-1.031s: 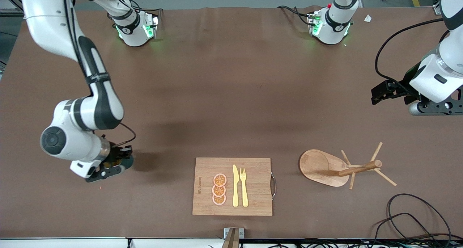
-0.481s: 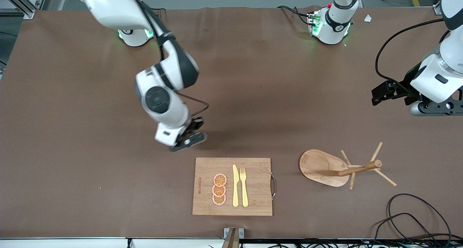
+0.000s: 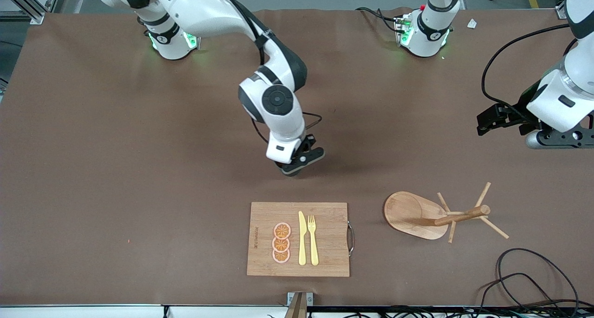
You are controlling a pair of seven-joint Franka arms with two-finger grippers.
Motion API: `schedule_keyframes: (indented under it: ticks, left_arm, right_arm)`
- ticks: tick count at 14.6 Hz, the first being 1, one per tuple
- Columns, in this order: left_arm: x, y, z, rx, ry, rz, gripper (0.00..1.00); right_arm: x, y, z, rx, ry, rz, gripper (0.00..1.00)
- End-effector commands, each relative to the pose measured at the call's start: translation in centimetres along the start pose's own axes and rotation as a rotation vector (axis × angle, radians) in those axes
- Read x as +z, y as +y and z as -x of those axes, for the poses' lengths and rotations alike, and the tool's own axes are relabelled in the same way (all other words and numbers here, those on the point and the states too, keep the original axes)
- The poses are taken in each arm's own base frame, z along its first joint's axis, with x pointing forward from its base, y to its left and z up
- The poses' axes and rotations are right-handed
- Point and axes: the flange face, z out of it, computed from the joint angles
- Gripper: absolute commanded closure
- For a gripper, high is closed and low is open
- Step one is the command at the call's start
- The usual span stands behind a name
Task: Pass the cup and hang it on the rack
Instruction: 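Carry the mug with the right gripper and set it down mid-table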
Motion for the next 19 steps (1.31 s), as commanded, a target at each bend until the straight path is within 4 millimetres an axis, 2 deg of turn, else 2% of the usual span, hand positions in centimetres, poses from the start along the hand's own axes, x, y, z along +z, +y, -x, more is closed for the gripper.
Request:
schedule_keyframes:
  ticks: [1,4,6,7,8,9,10,13,15,16,17,18,19]
  left_arm:
    - [-0.4,-0.1,-0.3,0.009,0.013,0.006,0.0]
    - [-0.4,-0.1,-0.3,0.009,0.013,0.006,0.0]
    - [-0.4,-0.1,-0.3,0.007,0.013,0.006,0.0]
    - [-0.4,-0.1,-0.3,0.006,0.013,0.007,0.0]
    - [-0.4,-0.1,-0.3,0.006,0.012,0.009,0.0]
    - [-0.4,0.0,-0.3,0.007,0.013,0.007,0.0]
    - [-0.4,0.2,-0.3,0.012,0.013,0.007,0.0]
    - [-0.4,0.7,-0.2,0.018,0.013,0.006,0.0]
    - [-0.6,1.9,0.0,0.021,0.015,0.009,0.0]
    - [-0.8,2.5,0.1,0.03,0.018,0.012,0.0]
    - [-0.9,2.9,0.2,0.036,0.021,0.012,0.0]
    - [-0.9,3.4,0.3,0.042,0.021,0.013,0.0]
    - [-0.9,3.9,0.4,0.031,0.021,0.014,0.0]
  right_arm:
    - [2.3,-1.1,-1.2,-0.001,0.025,0.012,0.99]
    - [4.3,-2.7,-1.9,-0.01,0.043,0.007,0.99]
    - [4.8,-4.0,-1.5,-0.028,0.047,0.007,0.98]
    - [4.8,-4.0,-1.5,-0.028,0.044,0.008,0.91]
    - [4.6,-4.0,-1.5,-0.025,0.044,0.008,0.79]
    - [4.4,-3.9,-1.6,-0.025,0.047,0.007,0.58]
    - [4.0,-3.8,-1.6,-0.039,0.048,0.014,0.01]
    - [0.3,-2.6,-2.3,-0.027,0.045,0.027,0.0]
    - [-1.5,1.0,-3.2,0.016,0.019,0.072,0.0]
    - [-3.3,1.8,-3.6,0.027,0.038,0.079,0.0]
    - [-6.2,3.5,-4.3,0.051,0.071,0.098,0.0]
    - [-9.2,6.3,-4.9,0.089,0.093,0.129,0.0]
    - [-10.7,9.2,-5.2,0.135,0.085,0.176,0.0]
